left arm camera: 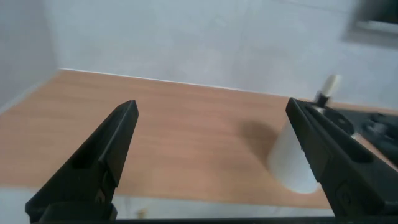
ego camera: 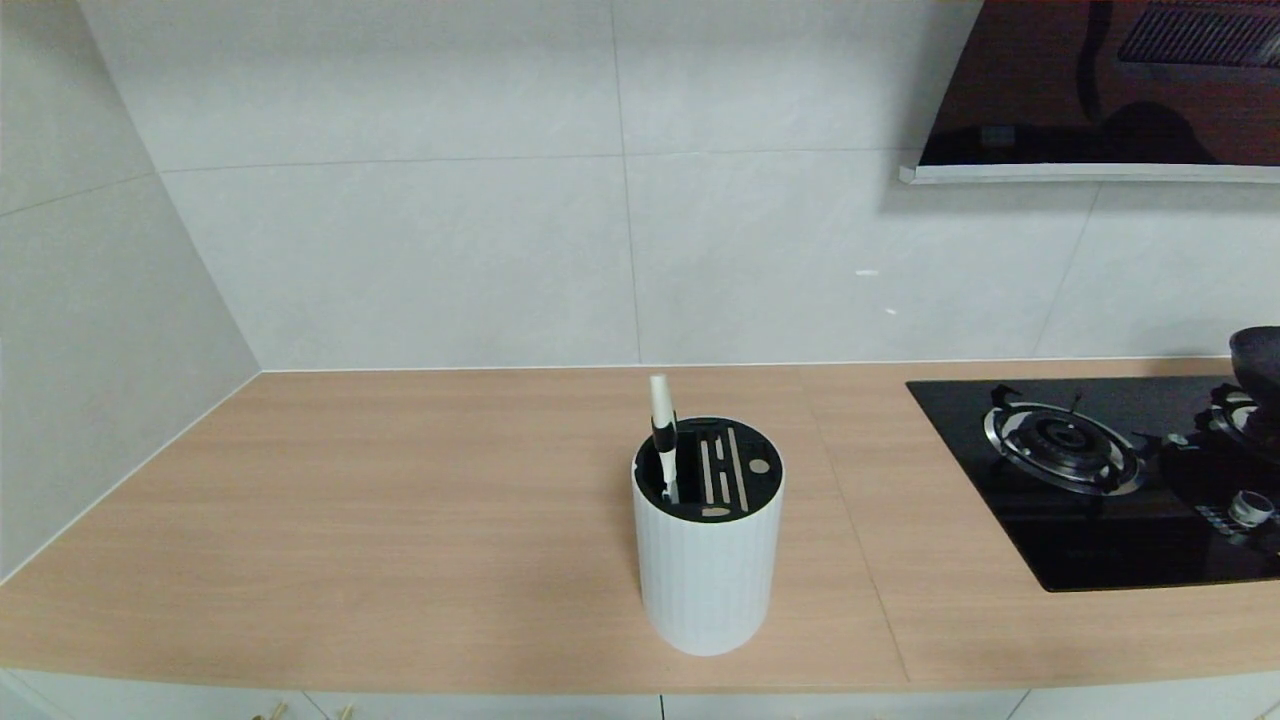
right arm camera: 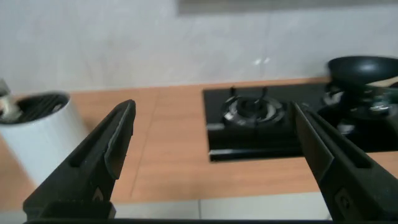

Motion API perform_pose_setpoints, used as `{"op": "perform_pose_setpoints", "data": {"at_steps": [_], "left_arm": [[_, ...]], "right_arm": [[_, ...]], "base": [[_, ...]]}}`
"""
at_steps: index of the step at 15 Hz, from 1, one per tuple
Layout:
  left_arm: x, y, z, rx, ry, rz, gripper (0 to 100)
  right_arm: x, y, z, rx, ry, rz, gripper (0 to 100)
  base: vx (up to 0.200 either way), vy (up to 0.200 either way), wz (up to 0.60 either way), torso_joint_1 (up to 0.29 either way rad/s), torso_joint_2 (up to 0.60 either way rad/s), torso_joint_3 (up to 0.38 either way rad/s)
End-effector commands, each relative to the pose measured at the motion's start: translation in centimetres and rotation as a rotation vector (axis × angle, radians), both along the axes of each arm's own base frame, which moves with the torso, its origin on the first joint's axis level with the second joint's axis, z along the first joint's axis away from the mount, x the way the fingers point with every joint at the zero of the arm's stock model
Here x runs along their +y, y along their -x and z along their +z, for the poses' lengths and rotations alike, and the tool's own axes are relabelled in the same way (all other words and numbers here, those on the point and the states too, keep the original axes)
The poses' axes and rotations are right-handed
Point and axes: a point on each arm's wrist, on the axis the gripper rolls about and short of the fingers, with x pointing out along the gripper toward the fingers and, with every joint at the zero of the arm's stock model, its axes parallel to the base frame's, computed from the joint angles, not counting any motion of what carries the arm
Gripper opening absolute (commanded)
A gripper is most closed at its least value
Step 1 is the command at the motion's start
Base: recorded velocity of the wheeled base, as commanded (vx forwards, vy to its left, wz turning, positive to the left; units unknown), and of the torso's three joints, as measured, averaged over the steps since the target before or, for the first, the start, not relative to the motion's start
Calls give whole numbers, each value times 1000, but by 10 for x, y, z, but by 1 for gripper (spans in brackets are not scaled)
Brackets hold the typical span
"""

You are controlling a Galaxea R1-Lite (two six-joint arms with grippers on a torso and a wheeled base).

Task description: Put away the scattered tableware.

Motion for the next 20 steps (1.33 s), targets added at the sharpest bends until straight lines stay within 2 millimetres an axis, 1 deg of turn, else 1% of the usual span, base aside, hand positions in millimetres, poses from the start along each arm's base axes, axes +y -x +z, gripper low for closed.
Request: {"op": "perform_pose_setpoints", "data": {"at_steps": [1, 2, 3, 4, 5, 6, 7, 8, 9, 10, 12, 13, 14, 16, 20], "left_arm": [[-3, 14, -8, -63, 3, 96, 100], [-6, 23, -14, -103, -24, 94, 100], [-8, 23, -21, -106, -60, 68, 100], [-7, 22, -23, -98, -58, 86, 100], [-6, 20, -27, -81, -46, 127, 100], [-6, 15, -33, -54, -53, 127, 100], [-6, 15, -33, -54, -53, 127, 100], [-6, 2, -56, 41, -66, 127, 100], [-6, -6, -72, 99, -72, 124, 100], [-6, -12, -86, 137, -79, 117, 100], [-7, -21, -105, 172, -99, 80, 100], [-8, -23, -107, 151, -115, 28, 100], [-9, -23, -108, 156, -118, 8, 100], [-10, -23, -110, 174, -152, -47, 100], [-11, -24, -111, 194, -180, -96, 100]], "right_arm": [[3, 2, -7, -6, -2, -63, 100], [3, 1, -10, 2, -8, -73, 100], [5, 4, -12, -10, -6, -121, 100], [7, 9, -15, -36, -2, -140, 100], [9, 14, -22, -54, 26, -85, 100], [10, 12, -26, -41, 23, -87, 100], [10, 12, -26, -41, 23, -87, 100], [9, 4, -37, -18, 17, -109, 100], [9, -3, -48, -3, 19, -103, 100], [10, -11, -59, -16, 25, -65, 100], [12, -21, -76, -48, 46, 30, 100], [14, -21, -78, -24, 49, 93, 100], [14, -22, -80, -7, 47, 112, 100], [15, -23, -93, 124, 46, 154, 100], [15, -23, -93, 116, 70, 172, 100]], "base": [[0, 0, 0, 0, 0, 0], [0, 0, 0, 0, 0, 0], [0, 0, 0, 0, 0, 0], [0, 0, 0, 0, 0, 0], [0, 0, 0, 0, 0, 0], [0, 0, 0, 0, 0, 0], [0, 0, 0, 0, 0, 0], [0, 0, 0, 0, 0, 0], [0, 0, 0, 0, 0, 0], [0, 0, 0, 0, 0, 0], [0, 0, 0, 0, 0, 0], [0, 0, 0, 0, 0, 0], [0, 0, 0, 0, 0, 0], [0, 0, 0, 0, 0, 0], [0, 0, 0, 0, 0, 0]]}}
